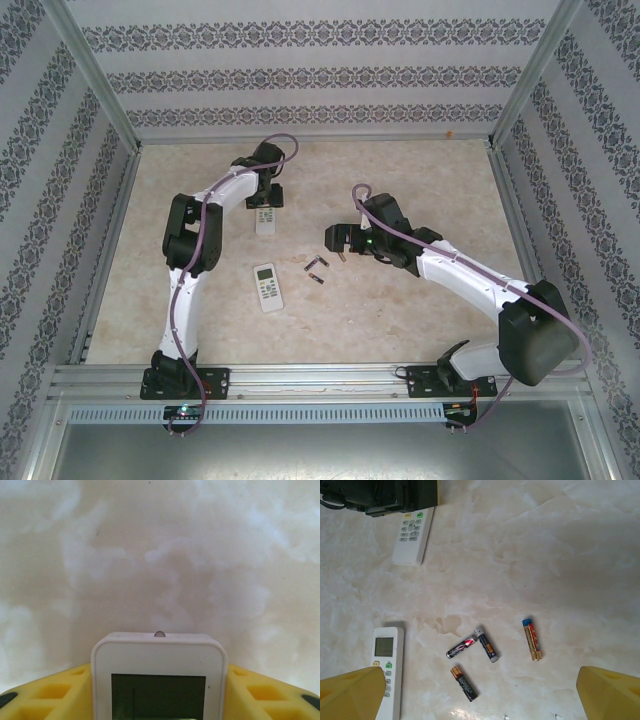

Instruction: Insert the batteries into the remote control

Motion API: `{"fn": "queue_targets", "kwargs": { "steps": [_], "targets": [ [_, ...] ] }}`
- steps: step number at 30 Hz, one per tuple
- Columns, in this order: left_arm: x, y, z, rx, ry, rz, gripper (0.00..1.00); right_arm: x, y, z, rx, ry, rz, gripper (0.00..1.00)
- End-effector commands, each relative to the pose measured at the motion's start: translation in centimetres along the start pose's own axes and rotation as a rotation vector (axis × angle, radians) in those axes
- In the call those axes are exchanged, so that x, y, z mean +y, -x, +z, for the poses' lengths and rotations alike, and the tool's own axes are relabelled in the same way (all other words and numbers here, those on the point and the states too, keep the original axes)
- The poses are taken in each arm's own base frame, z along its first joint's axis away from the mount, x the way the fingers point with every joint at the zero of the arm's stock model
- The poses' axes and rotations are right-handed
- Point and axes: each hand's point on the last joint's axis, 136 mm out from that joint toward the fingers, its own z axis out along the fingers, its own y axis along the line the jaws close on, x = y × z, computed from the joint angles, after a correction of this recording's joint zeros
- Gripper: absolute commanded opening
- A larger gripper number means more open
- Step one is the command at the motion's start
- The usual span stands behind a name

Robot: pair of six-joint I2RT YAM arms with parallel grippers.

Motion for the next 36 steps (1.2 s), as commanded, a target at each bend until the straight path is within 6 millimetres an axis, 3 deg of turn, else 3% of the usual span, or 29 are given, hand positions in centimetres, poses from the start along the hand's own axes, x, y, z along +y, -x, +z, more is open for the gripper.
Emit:
{"fn": "queue_targets", "kwargs": {
  "steps": [1,4,7,14,17,20,24,27,32,36],
  "targets": [
    [-0.3,-1.5,-1.7,0.05,-0.058,-0.006,0.49,0.8,1.8,-1.4,-0.05,0.052,0.063,0.98],
    [-2.1,-0.2,-5.4,-0.018,-0.204,-0.021,0.47,1.1,3.6,-2.6,-0.088,0.125,0.121,0.98],
    [-5.4,1.3,-11.0,-0.096,-0.434,-0.027,0.46,2.3,6.0,-4.3,-0.129,0.242,0.127,0.98],
    [-12.8,3.4,-27.9,-0.298,-1.009,0.013,0.43,9.9,10.4,-8.8,-0.163,0.599,0.001,0.98],
    [-14.4,3.3,-34.3,-0.376,-1.23,0.03,0.41,12.2,11.8,-10.3,-0.18,0.716,-0.008,0.98],
    [-14.8,3.2,-39.0,-0.407,-1.423,0.021,0.37,13.8,12.8,-11.5,-0.203,0.791,-0.015,0.98],
    [-15.2,2.9,-42.6,-0.397,-1.605,0.011,0.37,15.6,13.9,-13.2,-0.228,0.885,-0.006,0.98],
    [-15.2,2.8,-44.1,-0.388,-1.705,-0.003,0.36,16.7,14.3,-13.8,-0.229,0.911,-0.014,0.94],
    [-15.1,2.5,-45.6,-0.389,-1.786,-0.009,0.33,17.7,14.8,-14.0,-0.232,0.936,0.005,0.67],
    [-15.3,2.3,-45.6,-0.39,-1.777,-0.003,0.34,17.5,15.3,-13.7,-0.25,0.917,0.019,0.54]
  ]
}}
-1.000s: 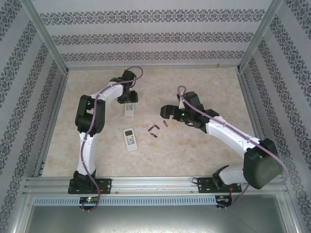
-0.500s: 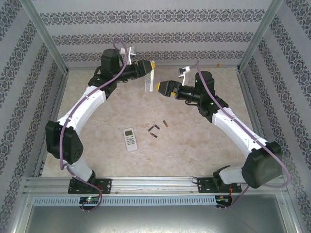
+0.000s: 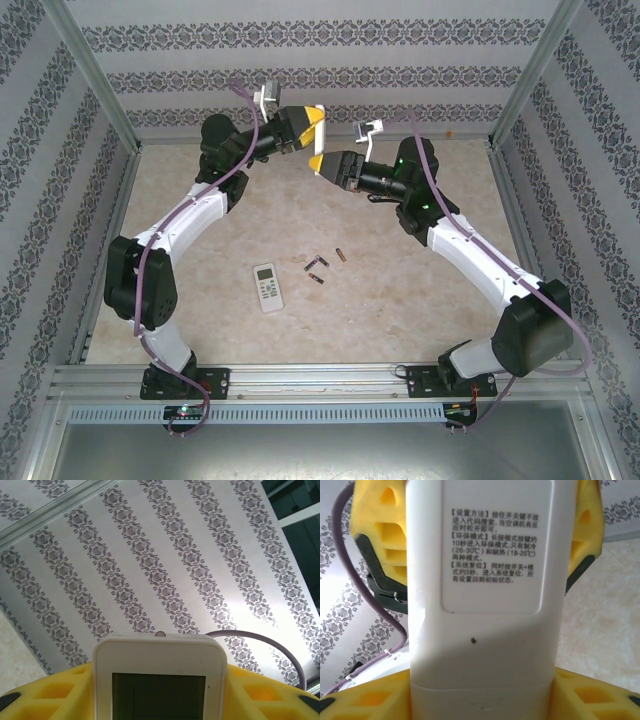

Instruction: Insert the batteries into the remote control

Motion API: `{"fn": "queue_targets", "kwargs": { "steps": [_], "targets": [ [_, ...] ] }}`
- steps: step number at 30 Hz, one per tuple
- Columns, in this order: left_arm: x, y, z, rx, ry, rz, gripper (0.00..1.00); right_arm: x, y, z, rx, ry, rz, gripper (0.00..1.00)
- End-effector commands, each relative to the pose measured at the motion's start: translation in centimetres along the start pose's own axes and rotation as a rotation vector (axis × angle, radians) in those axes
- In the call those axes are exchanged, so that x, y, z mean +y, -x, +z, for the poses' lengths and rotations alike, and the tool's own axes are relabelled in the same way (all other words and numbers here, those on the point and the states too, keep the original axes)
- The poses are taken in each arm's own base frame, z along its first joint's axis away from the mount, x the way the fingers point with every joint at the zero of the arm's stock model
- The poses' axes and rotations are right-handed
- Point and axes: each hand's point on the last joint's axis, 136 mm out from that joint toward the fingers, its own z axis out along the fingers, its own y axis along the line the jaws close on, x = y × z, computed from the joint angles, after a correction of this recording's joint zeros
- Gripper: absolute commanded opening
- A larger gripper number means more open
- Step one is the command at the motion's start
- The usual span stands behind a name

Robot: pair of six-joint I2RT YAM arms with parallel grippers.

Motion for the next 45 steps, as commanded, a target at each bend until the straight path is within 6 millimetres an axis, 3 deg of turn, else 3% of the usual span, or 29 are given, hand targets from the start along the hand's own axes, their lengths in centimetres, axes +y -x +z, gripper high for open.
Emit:
{"fn": "queue_targets", "kwargs": {
  "steps": [1,2,4,6,8,11,14,19,24,28,31,33,36,38,41,45],
  "targets": [
    [-3.2,-0.9,0.2,0.029,-0.092,0.048,0.35,1.1,1.2,0.2,-0.036,0.025,-0.032,0.52],
    [-2.8,-0.9,0.2,0.027,-0.072,0.055,0.43,0.9,1.2,0.1,-0.039,0.019,-0.04,0.5],
    [-1.9,-0.9,-0.2,0.01,-0.013,0.095,0.71,0.2,1.2,-0.1,-0.042,-0.016,-0.068,0.46],
    [0.2,-0.8,-1.3,-0.045,0.137,0.146,0.92,-1.8,1.1,-0.7,-0.053,-0.111,-0.147,0.42],
    [2.5,-0.8,-3.3,-0.096,0.35,0.212,1.0,-5.0,0.8,-1.7,-0.061,-0.276,-0.251,0.38],
    [4.7,-1.4,-5.7,-0.101,0.573,0.237,1.0,-8.8,-0.3,-2.8,0.011,-0.552,-0.497,0.38],
    [5.4,-3.0,-5.1,-0.021,0.552,0.172,0.95,-10.0,-1.6,-2.6,0.112,-0.672,-0.673,0.39],
    [7.0,-4.7,-4.2,0.039,0.534,0.086,0.84,-8.7,-3.4,-0.9,0.178,-0.623,-0.796,0.39],
    [7.3,-6.5,-2.9,0.103,0.473,0.026,0.55,-9.1,-4.3,-0.3,0.208,-0.634,-0.808,0.4],
    [7.7,-7.5,-3.0,0.114,0.453,-0.004,0.31,-9.0,-5.0,0.0,0.221,-0.602,-0.791,0.41],
    [6.9,-7.4,-3.0,0.104,0.419,0.037,0.18,-8.8,-4.7,-0.1,0.212,-0.608,-0.77,0.52],
    [5.4,-6.7,-2.7,0.083,0.35,0.14,0.12,-7.4,-3.2,-0.6,0.137,-0.608,-0.701,0.73],
    [4.0,-5.7,-2.9,0.044,0.31,0.314,0.05,-4.8,0.2,-2.8,-0.076,-0.561,-0.433,0.91],
    [3.5,-5.0,-3.0,0.007,0.311,0.388,0.05,-4.2,1.8,-4.6,-0.209,-0.478,-0.195,0.93],
    [1.9,-4.0,-2.5,-0.049,0.239,0.431,0.05,-5.4,2.3,-6.5,-0.345,-0.408,0.077,0.93],
    [0.6,-3.1,-2.1,-0.099,0.168,0.441,0.03,-4.9,1.0,-4.9,-0.318,-0.287,0.193,0.91]
  ]
}}
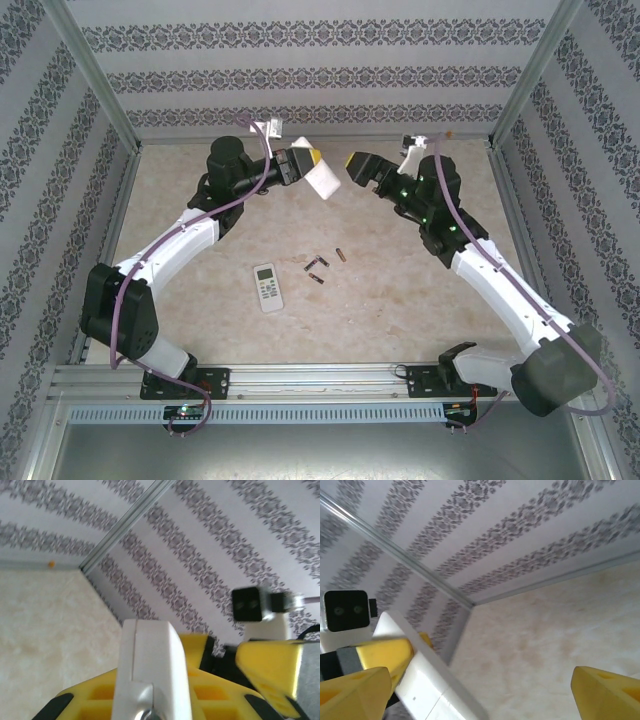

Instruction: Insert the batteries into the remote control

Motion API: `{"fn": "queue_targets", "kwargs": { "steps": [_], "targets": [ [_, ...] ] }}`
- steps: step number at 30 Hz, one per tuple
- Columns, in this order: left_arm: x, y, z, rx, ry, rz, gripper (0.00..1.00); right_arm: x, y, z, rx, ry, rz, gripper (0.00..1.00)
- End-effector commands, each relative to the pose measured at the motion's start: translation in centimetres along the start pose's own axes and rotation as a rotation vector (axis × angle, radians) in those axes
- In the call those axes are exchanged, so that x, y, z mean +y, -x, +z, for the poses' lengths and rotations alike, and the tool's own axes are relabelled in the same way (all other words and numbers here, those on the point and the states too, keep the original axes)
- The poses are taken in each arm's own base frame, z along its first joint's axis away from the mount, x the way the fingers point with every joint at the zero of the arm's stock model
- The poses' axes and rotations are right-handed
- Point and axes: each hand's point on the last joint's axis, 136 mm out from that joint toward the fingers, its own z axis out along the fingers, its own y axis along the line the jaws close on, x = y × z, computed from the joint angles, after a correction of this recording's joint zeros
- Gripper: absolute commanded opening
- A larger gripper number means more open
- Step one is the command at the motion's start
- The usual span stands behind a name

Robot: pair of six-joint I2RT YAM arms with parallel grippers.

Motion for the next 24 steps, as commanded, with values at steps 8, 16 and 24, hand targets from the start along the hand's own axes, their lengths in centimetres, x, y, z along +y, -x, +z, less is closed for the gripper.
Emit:
{"fn": "queue_targets", "kwargs": {
  "steps": [8,16,24],
  "targets": [
    [-2.8,2.7,-0.3,-0.143,-0.11,0.064,0.01,3.7,-3.8,3.7,0.17,0.204,0.281,0.63],
    [-2.9,3.0,-0.5,-0.164,-0.121,0.015,0.0,2.4,-5.1,4.9,0.209,0.19,0.291,0.33],
    [-3.5,4.7,-0.7,-0.23,-0.233,-0.072,0.0,0.9,-5.4,4.3,0.2,0.159,0.293,0.43]
  ]
}}
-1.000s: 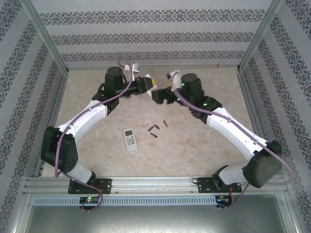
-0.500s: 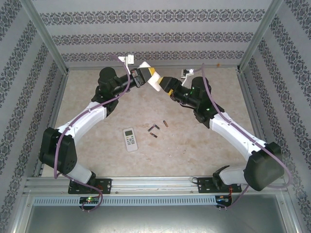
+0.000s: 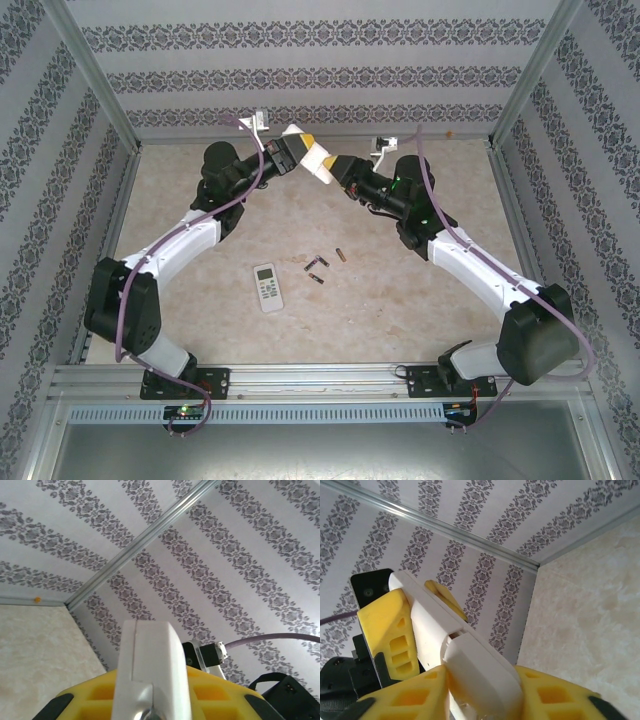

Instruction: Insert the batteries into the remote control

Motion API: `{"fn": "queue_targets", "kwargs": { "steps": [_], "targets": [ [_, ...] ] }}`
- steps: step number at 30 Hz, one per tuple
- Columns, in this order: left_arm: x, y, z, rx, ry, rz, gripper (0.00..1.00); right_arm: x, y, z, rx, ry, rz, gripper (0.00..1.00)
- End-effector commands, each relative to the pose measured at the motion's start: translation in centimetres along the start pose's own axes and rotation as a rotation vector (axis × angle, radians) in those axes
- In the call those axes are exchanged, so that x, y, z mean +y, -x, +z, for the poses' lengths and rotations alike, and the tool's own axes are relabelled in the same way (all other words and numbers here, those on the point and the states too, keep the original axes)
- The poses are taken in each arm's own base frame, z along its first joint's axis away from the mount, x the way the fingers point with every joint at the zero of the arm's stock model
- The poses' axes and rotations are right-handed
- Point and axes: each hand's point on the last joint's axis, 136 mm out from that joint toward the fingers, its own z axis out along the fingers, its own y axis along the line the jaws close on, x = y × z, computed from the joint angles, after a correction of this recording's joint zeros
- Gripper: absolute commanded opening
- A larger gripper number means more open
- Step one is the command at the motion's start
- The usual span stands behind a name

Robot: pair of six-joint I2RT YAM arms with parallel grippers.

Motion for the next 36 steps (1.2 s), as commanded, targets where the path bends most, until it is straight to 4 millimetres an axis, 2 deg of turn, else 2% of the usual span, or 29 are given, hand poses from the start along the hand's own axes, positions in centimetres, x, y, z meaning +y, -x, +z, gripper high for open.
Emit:
{"fn": "queue_targets", "kwargs": {
  "steps": [1,6,12,17,20,22,25,27,30,32,33,36],
  "targets": [
    [-4.1,1.7,0.0,-0.062,-0.202,0.002,0.0,-1.7,-1.3,-0.1,0.036,-0.042,0.02,0.44],
    [-4.0,2.1,-0.1,-0.085,-0.228,-0.019,0.0,-1.6,-1.4,-0.3,0.042,-0.034,0.007,0.3],
    [-2.6,3.2,-1.3,-0.13,-0.15,0.016,0.0,-2.9,-0.8,-1.4,0.008,-0.061,0.023,0.2],
    [-2.4,4.4,-2.2,-0.167,-0.145,0.011,0.0,-3.5,-0.2,-2.6,-0.031,-0.079,0.019,0.19],
    [-2.0,4.6,-2.4,-0.17,-0.135,0.011,0.0,-3.5,0.2,-3.0,-0.042,-0.084,0.017,0.25],
    [-1.7,4.9,-2.8,-0.182,-0.128,0.006,0.0,-3.7,0.5,-3.5,-0.055,-0.089,0.016,0.25],
    [-1.2,4.8,-2.9,-0.192,-0.122,-0.008,0.0,-3.8,0.6,-3.7,-0.054,-0.085,0.009,0.16],
    [-1.1,4.6,-2.8,-0.185,-0.13,-0.021,0.0,-3.6,0.5,-3.7,-0.045,-0.078,0.005,0.14],
    [-0.5,4.4,-2.9,-0.184,-0.115,-0.019,0.0,-3.8,0.7,-4.0,-0.048,-0.087,0.016,0.26],
    [-0.2,4.4,-3.0,-0.185,-0.093,-0.007,0.0,-4.1,1.0,-4.4,-0.061,-0.092,0.016,0.3],
    [0.0,4.4,-3.0,-0.187,-0.082,-0.004,0.0,-4.2,1.1,-4.7,-0.069,-0.093,0.015,0.28],
    [-0.1,4.6,-2.9,-0.189,-0.097,-0.015,0.0,-3.5,1.0,-4.9,-0.058,-0.068,-0.019,0.1]
  ]
}}
